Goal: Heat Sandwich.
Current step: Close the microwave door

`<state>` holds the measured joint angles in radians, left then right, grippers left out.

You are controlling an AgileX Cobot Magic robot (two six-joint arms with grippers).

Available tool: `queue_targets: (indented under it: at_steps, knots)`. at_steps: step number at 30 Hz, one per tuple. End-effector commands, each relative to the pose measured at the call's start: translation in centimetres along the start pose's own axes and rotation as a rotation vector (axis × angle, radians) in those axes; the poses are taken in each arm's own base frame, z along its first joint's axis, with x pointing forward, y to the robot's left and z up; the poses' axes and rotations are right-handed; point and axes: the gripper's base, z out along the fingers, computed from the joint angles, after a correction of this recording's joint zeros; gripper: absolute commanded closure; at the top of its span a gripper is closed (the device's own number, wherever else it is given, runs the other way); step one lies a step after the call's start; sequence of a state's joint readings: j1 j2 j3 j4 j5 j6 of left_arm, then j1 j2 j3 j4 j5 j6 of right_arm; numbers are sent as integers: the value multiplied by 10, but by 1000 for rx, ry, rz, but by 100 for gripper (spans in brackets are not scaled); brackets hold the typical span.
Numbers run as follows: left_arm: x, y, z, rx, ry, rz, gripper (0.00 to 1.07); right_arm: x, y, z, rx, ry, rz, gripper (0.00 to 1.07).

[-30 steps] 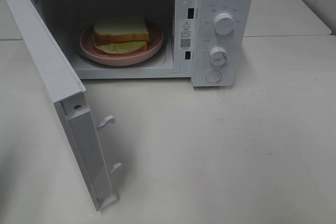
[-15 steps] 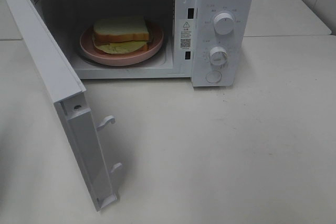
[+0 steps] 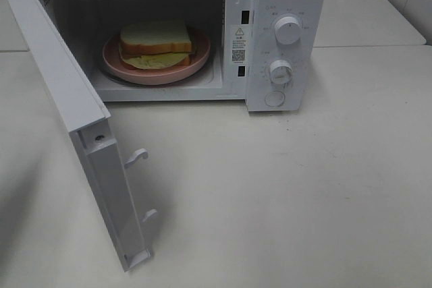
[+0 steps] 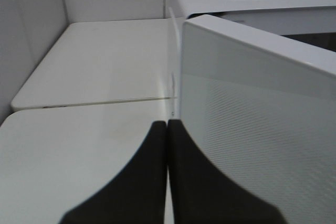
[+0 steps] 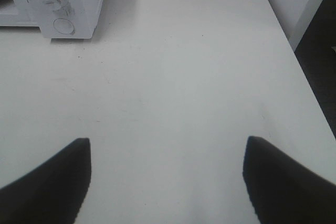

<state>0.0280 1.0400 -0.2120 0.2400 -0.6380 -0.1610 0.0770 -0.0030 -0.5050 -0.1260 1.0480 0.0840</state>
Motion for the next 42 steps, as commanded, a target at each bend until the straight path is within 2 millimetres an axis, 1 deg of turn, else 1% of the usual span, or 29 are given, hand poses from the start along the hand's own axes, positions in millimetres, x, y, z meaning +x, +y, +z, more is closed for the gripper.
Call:
queue_targets:
  at_steps: [1,2,8,14,16,17,21,22,23,25,26,28,31,34,35,37,38,40,42]
  knots:
    - [4,-9,7,103,-28,5,106,2,0,-3,6,-38,8,31]
    - [7,-11,12,134,-30,-8,106,2,0,-3,6,-38,8,31]
    - [16,-18,23,224,-54,-12,106,2,0,-3,6,-38,8,31]
    - [24,-21,31,259,-44,-50,106,2,0,-3,6,-38,8,31]
    - [25,-28,34,297,-36,-42,106,2,0,-3,6,-38,8,31]
    - [27,-37,37,326,-27,-30,106,2,0,-3,6,-38,8,31]
    - [32,-44,41,311,-11,-54,106,2,0,-3,6,-38,8,31]
    - [35,-51,43,319,5,-59,106,2,0,-3,6,-38,8,31]
    - [35,-51,43,319,5,-59,106,2,0,-3,6,-38,8,31]
    - [37,-59,44,337,12,-57,106,2,0,-3,6,-38,8,31]
    - [38,-67,45,344,12,-55,106,2,0,-3,6,-38,8,31]
    - [39,-69,45,344,13,-53,106,2,0,-3,6,-38,8,31]
    - [42,-80,46,343,21,-26,106,2,0,-3,6,-38,8,31]
    - [43,-85,48,339,24,-25,106,2,0,-3,6,-38,8,31]
    - [42,-92,51,341,22,-32,106,2,0,-3,6,-38,8,31]
    - [42,-98,55,343,22,-44,106,2,0,-3,6,-38,8,31]
    - [42,-98,55,343,22,-44,106,2,0,-3,6,-38,8,31]
    - [41,-108,64,337,25,-66,106,2,0,-3,6,-38,8,31]
    - [41,-114,69,335,24,-80,106,2,0,-3,6,-38,8,31]
